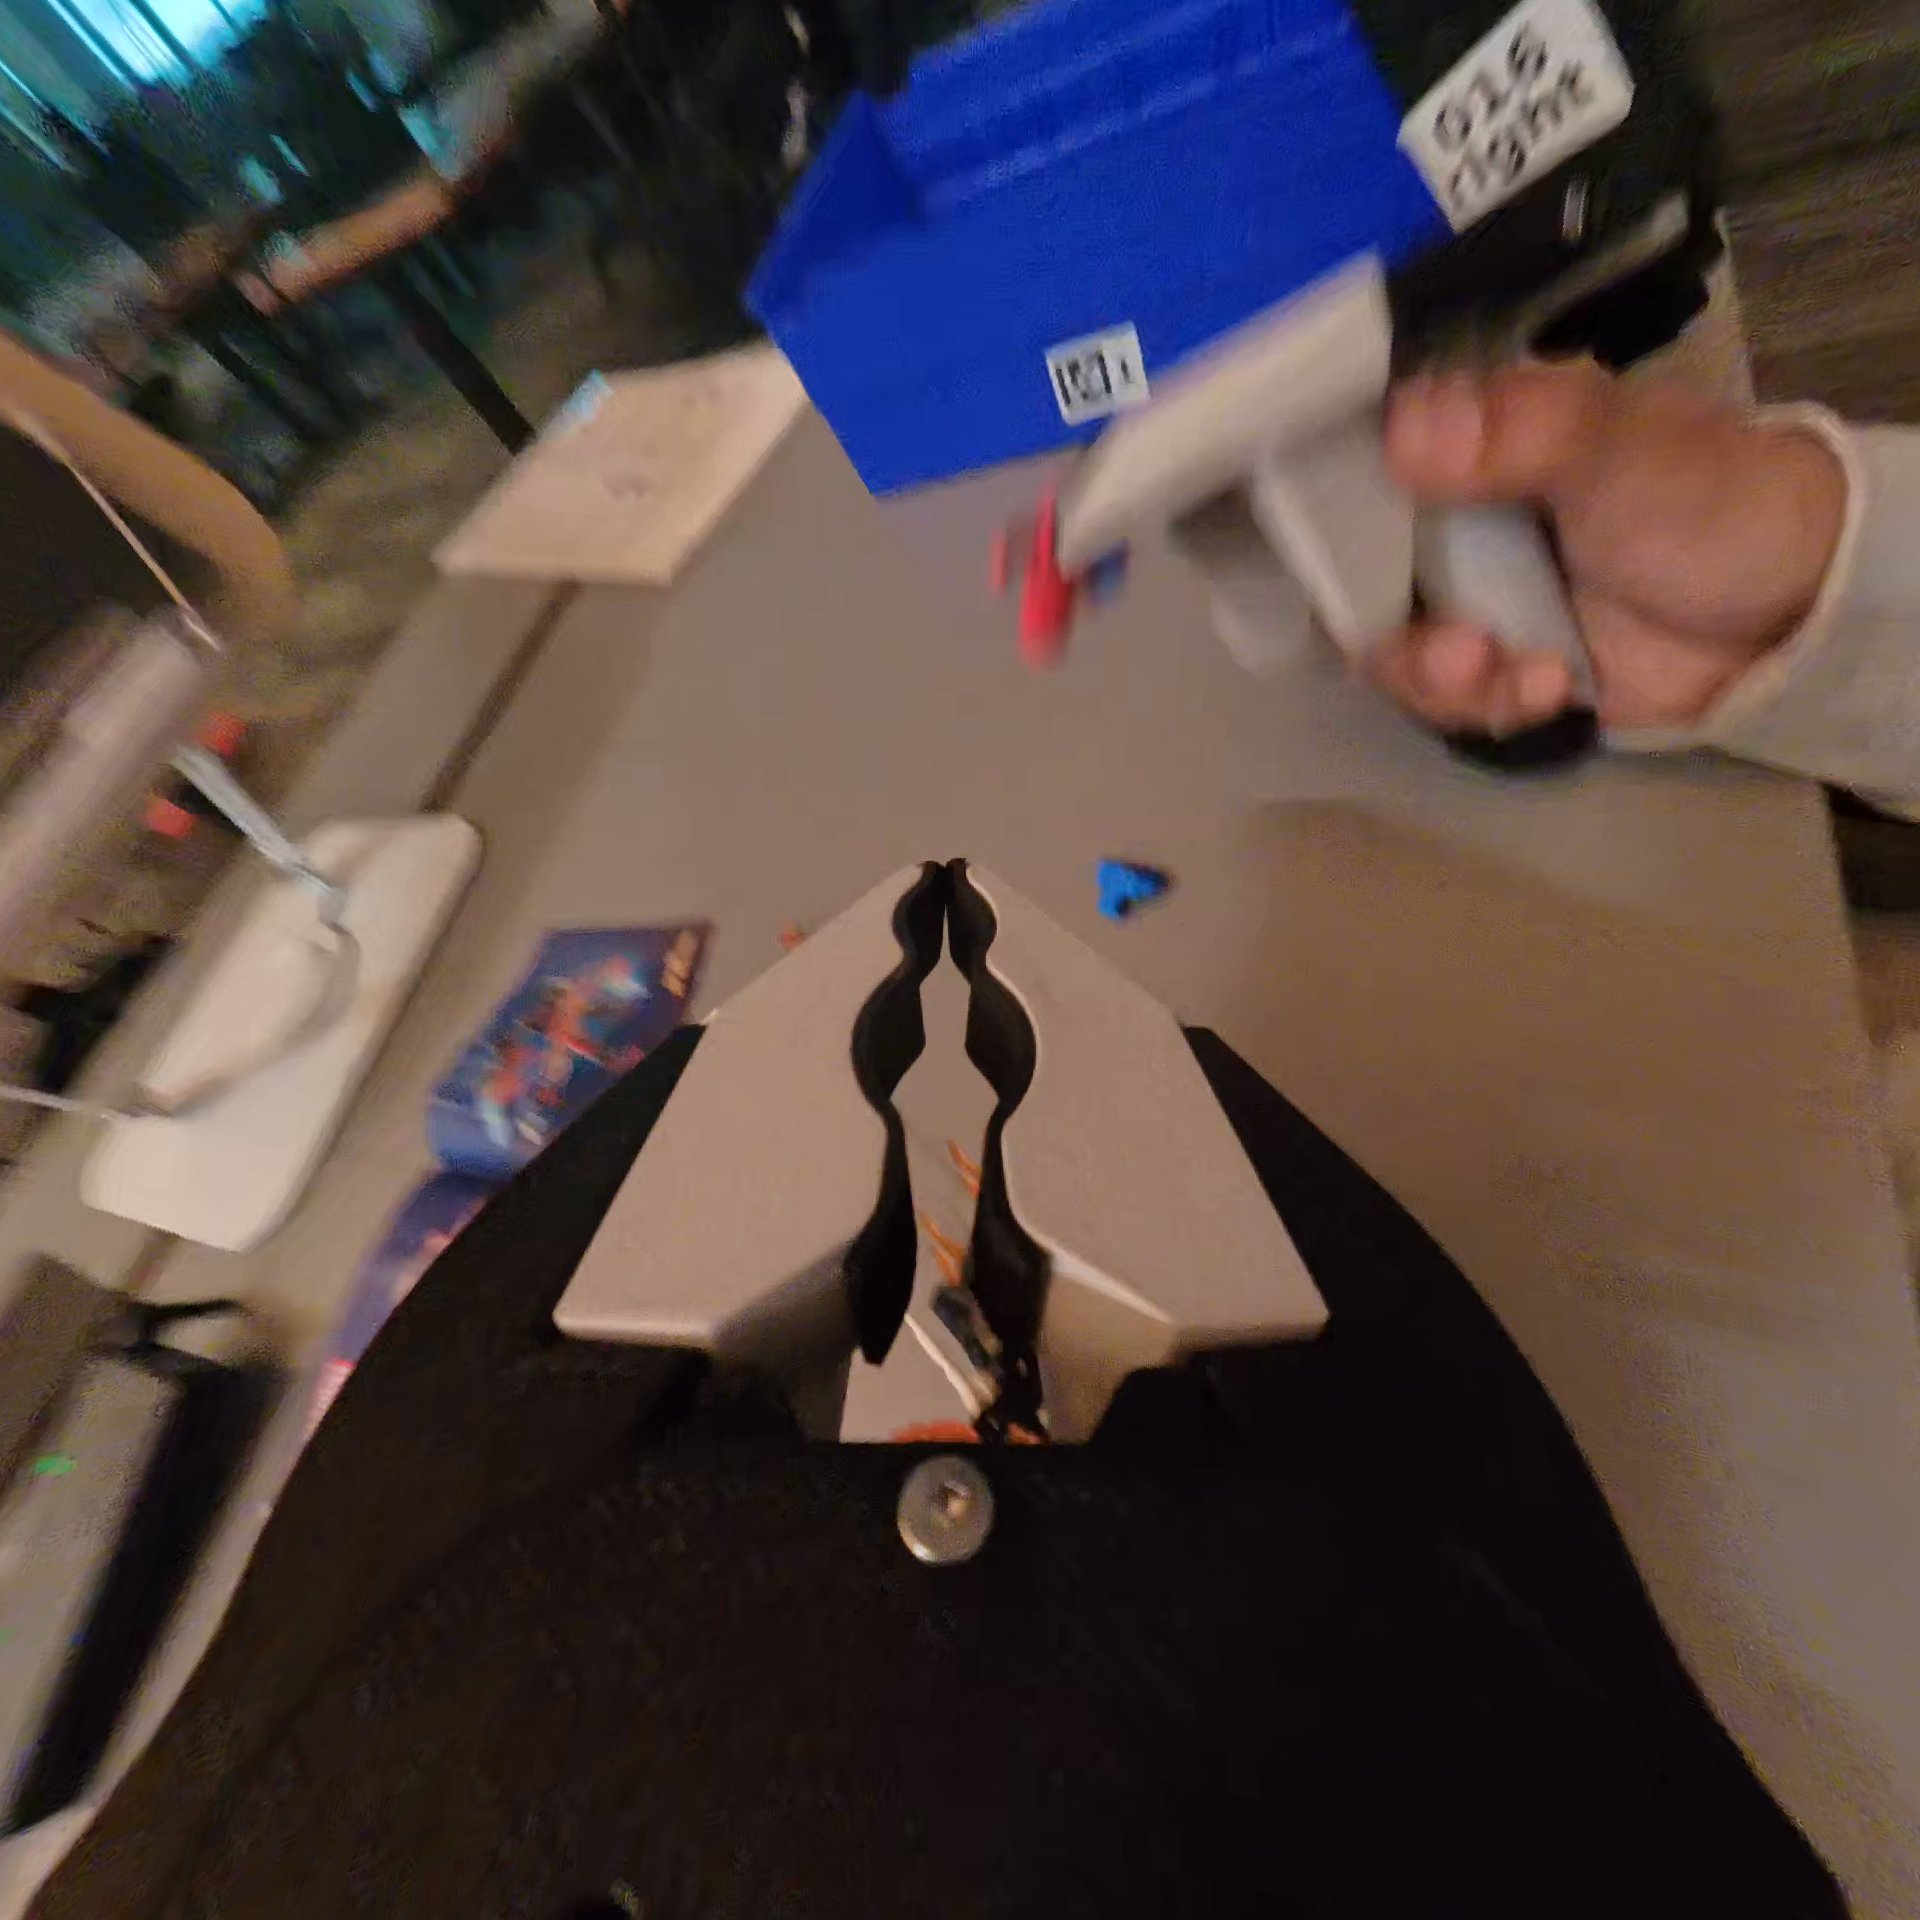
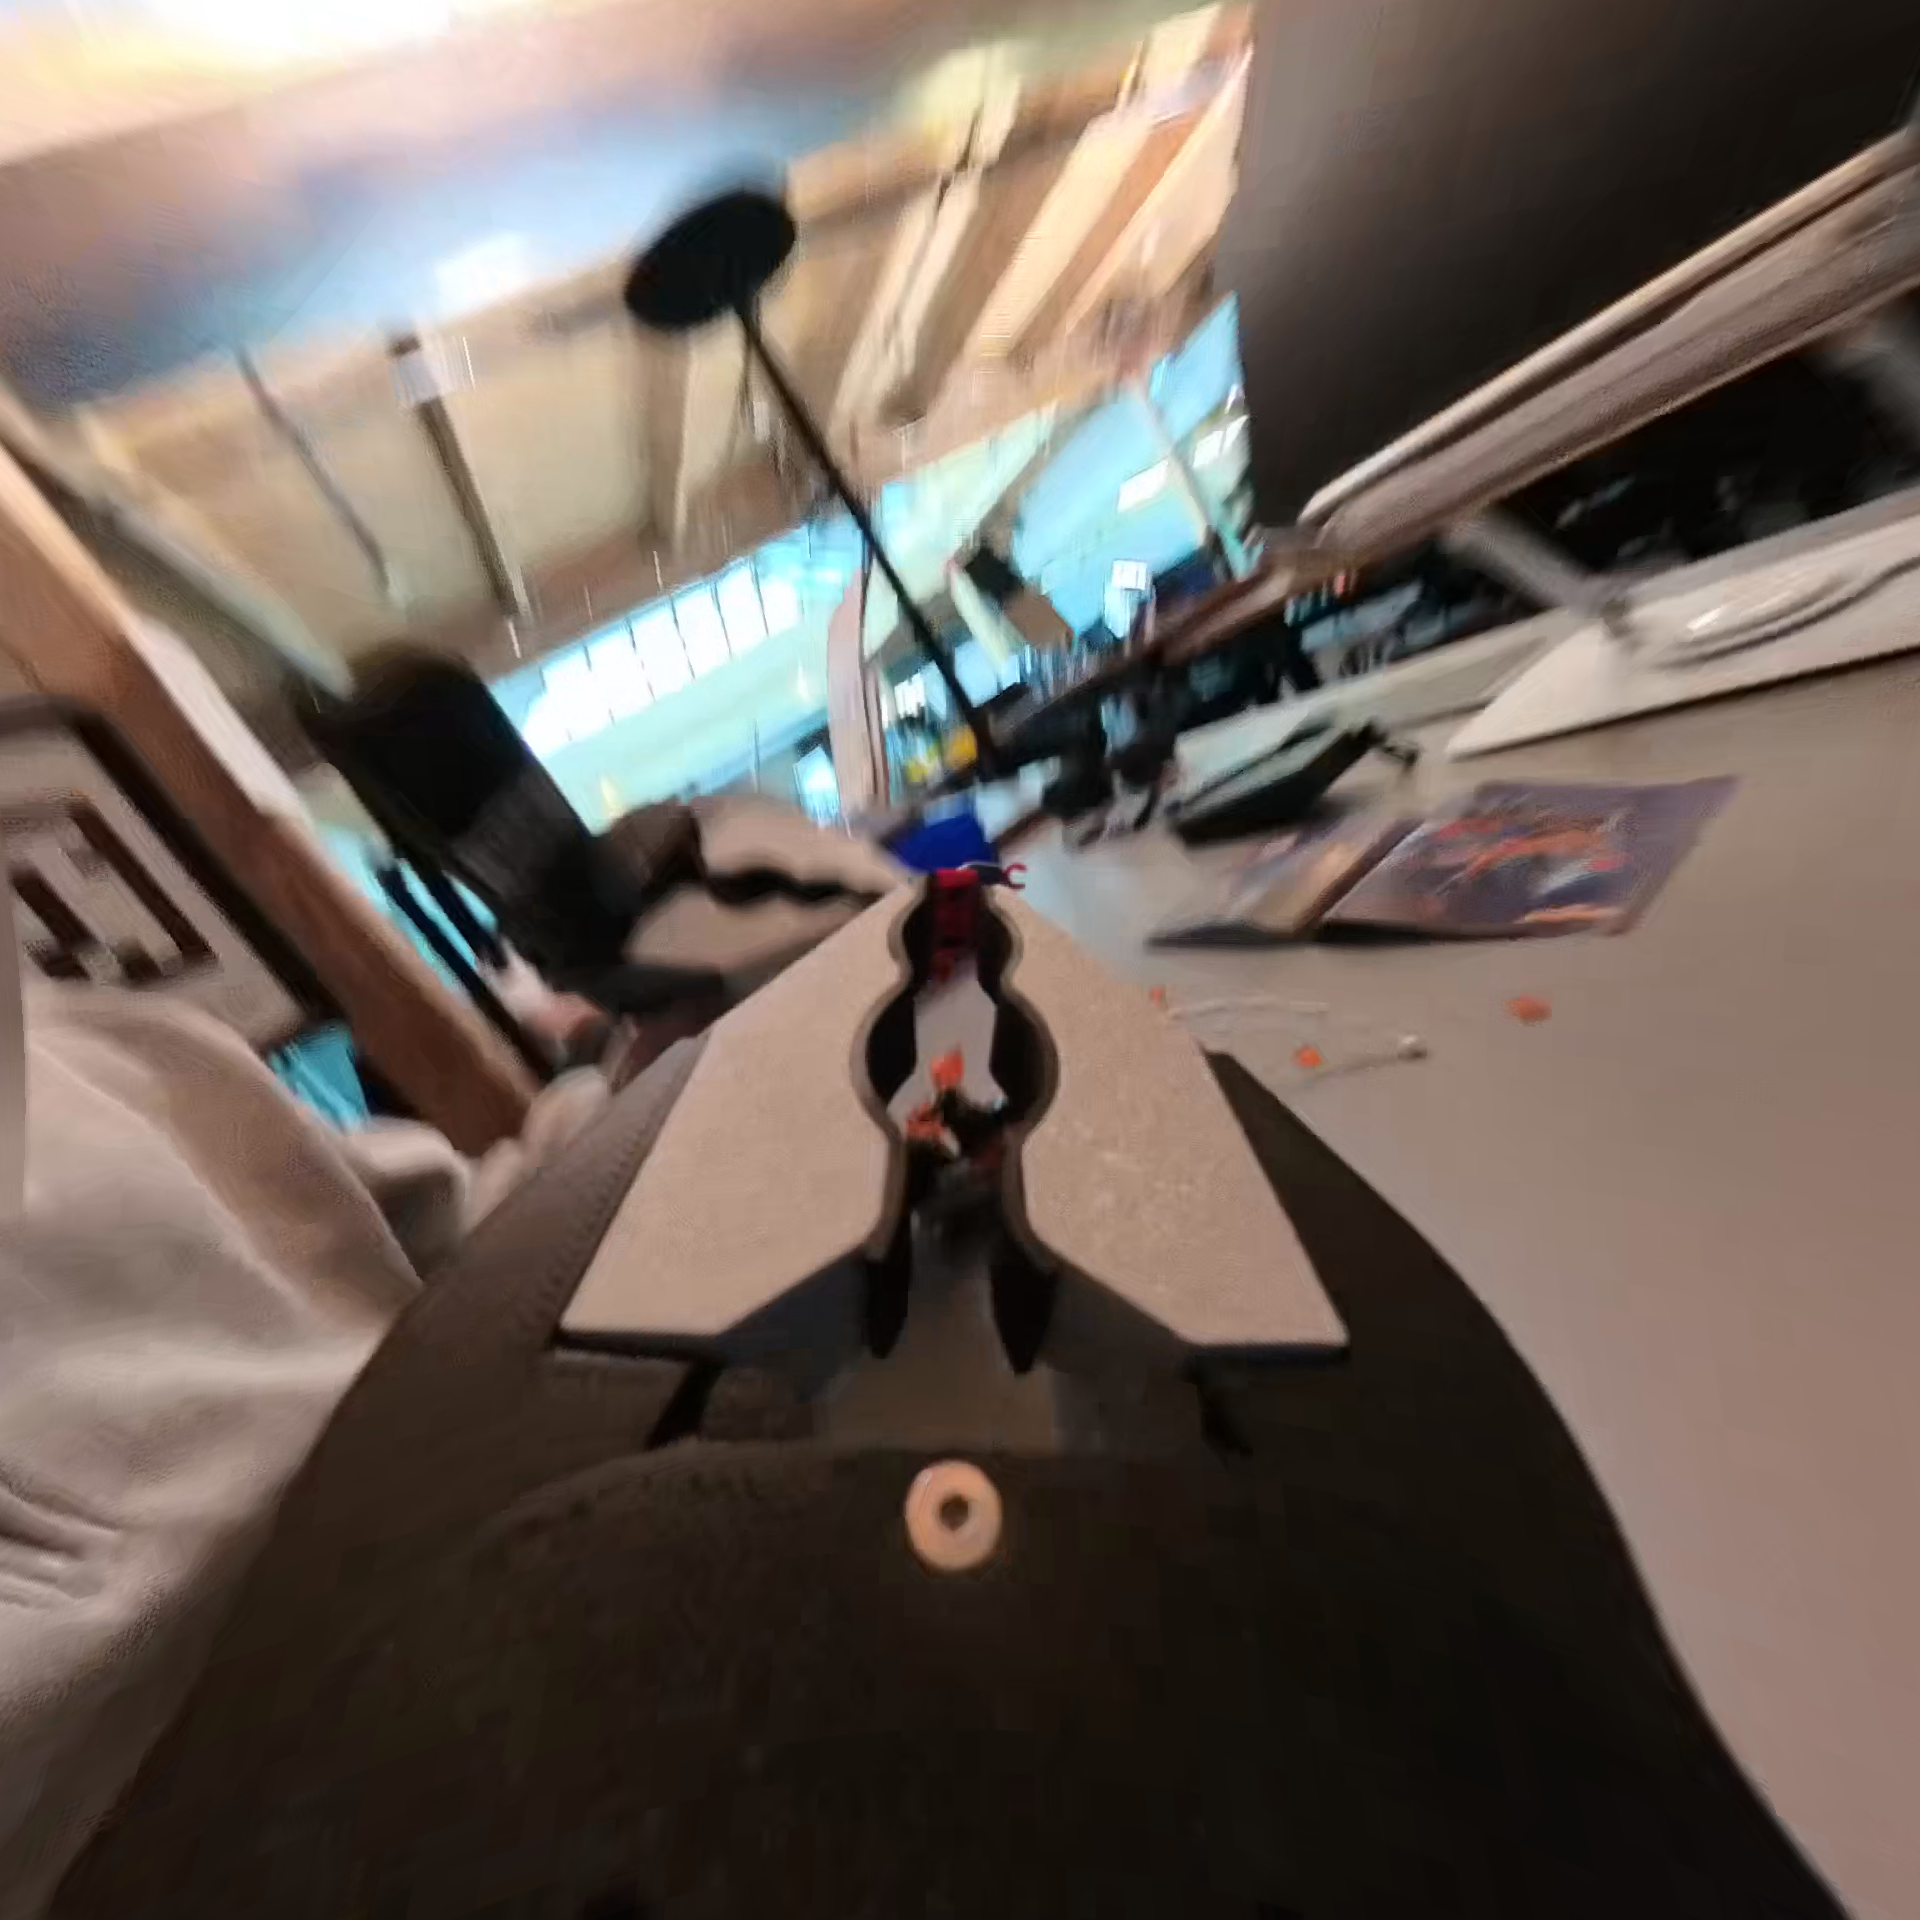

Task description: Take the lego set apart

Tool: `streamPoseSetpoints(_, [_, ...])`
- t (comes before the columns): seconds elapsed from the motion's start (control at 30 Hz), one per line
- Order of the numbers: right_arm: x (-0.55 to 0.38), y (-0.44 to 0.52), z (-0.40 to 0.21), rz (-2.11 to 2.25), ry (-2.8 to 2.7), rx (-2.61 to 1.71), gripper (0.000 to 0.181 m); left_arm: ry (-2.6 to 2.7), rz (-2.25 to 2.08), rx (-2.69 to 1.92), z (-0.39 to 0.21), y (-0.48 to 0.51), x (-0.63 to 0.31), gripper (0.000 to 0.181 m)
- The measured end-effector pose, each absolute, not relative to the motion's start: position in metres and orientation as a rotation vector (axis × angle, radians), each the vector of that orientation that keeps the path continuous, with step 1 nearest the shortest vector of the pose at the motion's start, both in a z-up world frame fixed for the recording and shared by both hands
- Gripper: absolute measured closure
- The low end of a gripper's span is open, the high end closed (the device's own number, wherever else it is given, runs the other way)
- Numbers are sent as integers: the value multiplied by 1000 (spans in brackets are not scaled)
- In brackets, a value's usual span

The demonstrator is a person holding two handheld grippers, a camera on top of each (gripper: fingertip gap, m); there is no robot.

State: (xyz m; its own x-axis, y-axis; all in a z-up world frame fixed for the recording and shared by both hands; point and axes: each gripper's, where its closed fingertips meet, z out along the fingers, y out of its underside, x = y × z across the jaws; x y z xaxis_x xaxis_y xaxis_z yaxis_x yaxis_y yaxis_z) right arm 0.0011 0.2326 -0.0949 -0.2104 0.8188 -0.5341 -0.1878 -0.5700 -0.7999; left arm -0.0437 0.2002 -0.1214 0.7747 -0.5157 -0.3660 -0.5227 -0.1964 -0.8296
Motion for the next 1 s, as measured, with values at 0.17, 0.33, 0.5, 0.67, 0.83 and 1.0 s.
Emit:
streamPoseSetpoints(0.17, [-36,183,-111,1569,-1094,-1324,176,825,257,-1764,-124,211,-42,181])
streamPoseSetpoints(0.33, [-28,188,-101,1503,-1049,-1253,176,919,378,-1647,-125,205,-40,159])
streamPoseSetpoints(0.5, [-31,185,-103,1526,-1063,-1258,176,940,548,-1421,-118,203,-30,156])
streamPoseSetpoints(0.67, [-26,187,-97,1536,-1030,-1216,176,835,446,-1523,-130,206,-27,162])
streamPoseSetpoints(0.83, [-31,185,-105,1469,-1075,-1242,176,825,376,-1572,-130,205,-28,160])
streamPoseSetpoints(1.0, [-36,183,-110,1399,-1111,-1251,176,873,500,-1526,-130,202,-27,165])
